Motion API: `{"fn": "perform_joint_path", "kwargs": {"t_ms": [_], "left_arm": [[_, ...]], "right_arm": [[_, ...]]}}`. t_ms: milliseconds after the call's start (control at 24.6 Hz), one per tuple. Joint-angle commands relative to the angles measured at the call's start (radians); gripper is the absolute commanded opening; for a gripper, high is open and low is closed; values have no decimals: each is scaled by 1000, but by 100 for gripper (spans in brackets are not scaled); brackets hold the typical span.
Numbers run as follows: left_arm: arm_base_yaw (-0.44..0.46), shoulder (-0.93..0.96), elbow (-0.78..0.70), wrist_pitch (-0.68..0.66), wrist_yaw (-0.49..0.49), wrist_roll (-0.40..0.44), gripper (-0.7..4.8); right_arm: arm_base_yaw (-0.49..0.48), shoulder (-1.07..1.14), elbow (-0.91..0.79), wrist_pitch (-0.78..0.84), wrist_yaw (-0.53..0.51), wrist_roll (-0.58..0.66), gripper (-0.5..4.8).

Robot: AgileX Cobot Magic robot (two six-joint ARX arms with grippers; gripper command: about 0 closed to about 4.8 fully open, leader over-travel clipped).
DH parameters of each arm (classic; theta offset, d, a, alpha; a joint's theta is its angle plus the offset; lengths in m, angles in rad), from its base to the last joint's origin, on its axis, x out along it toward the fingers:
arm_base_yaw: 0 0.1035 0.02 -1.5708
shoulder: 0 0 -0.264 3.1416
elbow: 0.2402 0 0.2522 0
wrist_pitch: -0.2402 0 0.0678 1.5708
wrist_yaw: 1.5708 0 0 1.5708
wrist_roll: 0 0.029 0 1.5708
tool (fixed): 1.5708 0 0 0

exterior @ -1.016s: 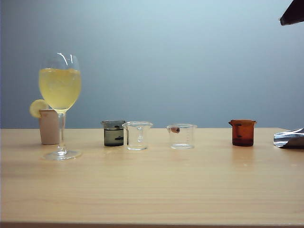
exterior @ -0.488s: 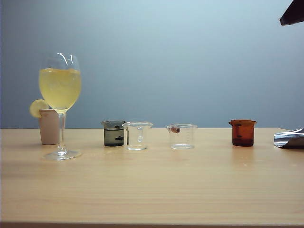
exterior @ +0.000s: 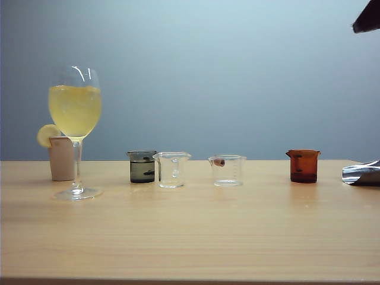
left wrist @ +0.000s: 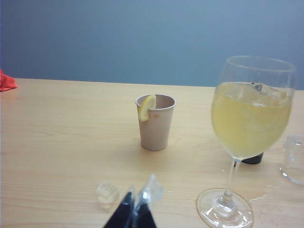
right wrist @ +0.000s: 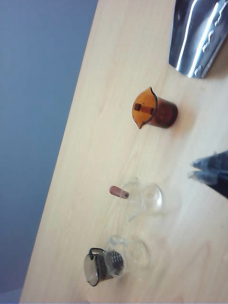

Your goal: Pick up the third measuring cup from the left, pour the pineapple juice inside into the goblet, and finally put the measuring cup back in its original place.

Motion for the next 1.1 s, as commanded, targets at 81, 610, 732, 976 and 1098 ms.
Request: {"fn": "perform_joint_path", "kwargs": {"t_ms": [81,610,732,976,1098], "left_arm": [[1,0,2,11,4,0,14],[1,0,2,11,5,0,14],[1,0,2,11,5,0,14],[1,0,2,11,4,1,14],[1,0,2,11,5,0,14]], "right_arm": [[-76,-106,-114,153,47,2,0],[-349,-515,-379,181,-166,2,0],[-359,-553,-423,181,-141,2,0],[-357,-579,-468,170,-129,2,-1],[-359,-579,-468,127,-127,2,0]]}}
